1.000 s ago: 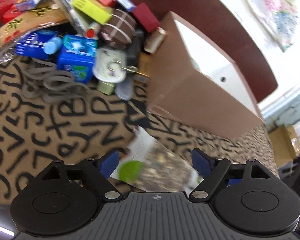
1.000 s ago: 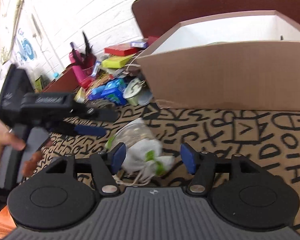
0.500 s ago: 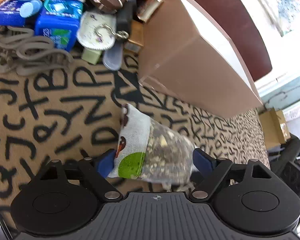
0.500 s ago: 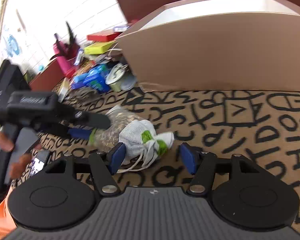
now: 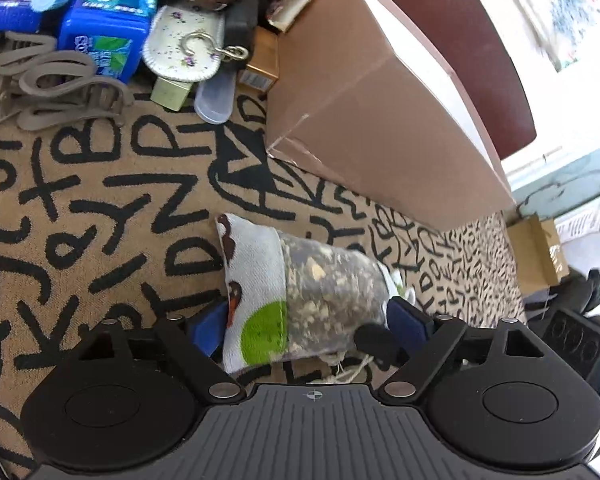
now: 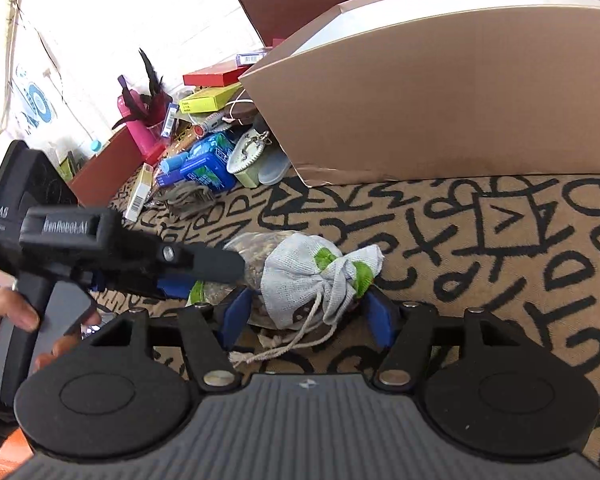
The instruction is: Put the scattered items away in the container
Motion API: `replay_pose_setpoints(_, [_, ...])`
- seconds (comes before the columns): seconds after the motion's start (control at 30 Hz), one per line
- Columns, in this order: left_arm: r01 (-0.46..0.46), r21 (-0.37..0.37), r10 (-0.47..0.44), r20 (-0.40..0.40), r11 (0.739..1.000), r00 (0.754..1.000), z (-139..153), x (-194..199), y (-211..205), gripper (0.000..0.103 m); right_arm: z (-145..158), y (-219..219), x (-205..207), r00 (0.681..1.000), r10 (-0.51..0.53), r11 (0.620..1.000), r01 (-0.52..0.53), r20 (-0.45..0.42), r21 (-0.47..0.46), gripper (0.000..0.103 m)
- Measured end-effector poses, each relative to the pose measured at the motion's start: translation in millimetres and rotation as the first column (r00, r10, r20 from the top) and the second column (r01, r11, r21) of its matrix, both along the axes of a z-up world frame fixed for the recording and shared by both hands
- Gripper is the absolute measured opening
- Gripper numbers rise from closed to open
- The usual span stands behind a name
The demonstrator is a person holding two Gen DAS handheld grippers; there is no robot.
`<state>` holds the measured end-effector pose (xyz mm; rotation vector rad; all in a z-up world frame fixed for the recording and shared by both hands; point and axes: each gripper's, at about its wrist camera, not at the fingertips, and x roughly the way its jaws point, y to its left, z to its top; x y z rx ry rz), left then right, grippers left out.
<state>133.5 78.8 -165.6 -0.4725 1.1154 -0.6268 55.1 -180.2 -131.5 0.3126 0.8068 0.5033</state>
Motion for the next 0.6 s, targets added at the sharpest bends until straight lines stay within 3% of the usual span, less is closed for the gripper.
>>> replay_pose_setpoints(0.13, [-0.022, 0.009, 0.022, 0.000, 1.000, 1.000, 0.9, -1.0, 2.4, 0.084, -1.3, -0.7, 0.6, 1.000, 0.001, 1.000, -0.001, -0.005, 0.011, 0.061])
replay_pose_setpoints(0.23, [-0.043, 0.004, 0.043, 0.005, 0.999, 0.999, -0.1, -3.8, -1.1, 0.089, -2.9, -0.4, 1.2, 1.000, 0.001, 1.000, -0.001, -0.003, 0.023, 0.059])
replay_pose_setpoints(0.33, [-0.048, 0.055, 0.046, 0.036, 0.997, 0.998, 5.1, -13.9, -15.8, 0.087, -0.8, 0.5, -2.7, 1.000, 0.013, 1.000, -0.013, 0.003, 0.025, 0.044])
replay_pose_setpoints(0.43, [-0.049, 0.059, 0.047, 0.035, 0.997, 0.998, 11.0, -24.3, -18.6, 0.078, 6.1, -1.1, -15.4, 0.999, 0.027, 1.000, -0.027, 0.038, -0.006, 0.041])
replay_pose_setpoints(0.6, [-0.054, 0.010, 0.054, 0.038, 0.998, 0.998, 22.1, -43.1, -22.5, 0.067, 19.9, -22.1, -33.4, 0.998, 0.003, 1.000, -0.004, 0.060, 0.017, 0.039])
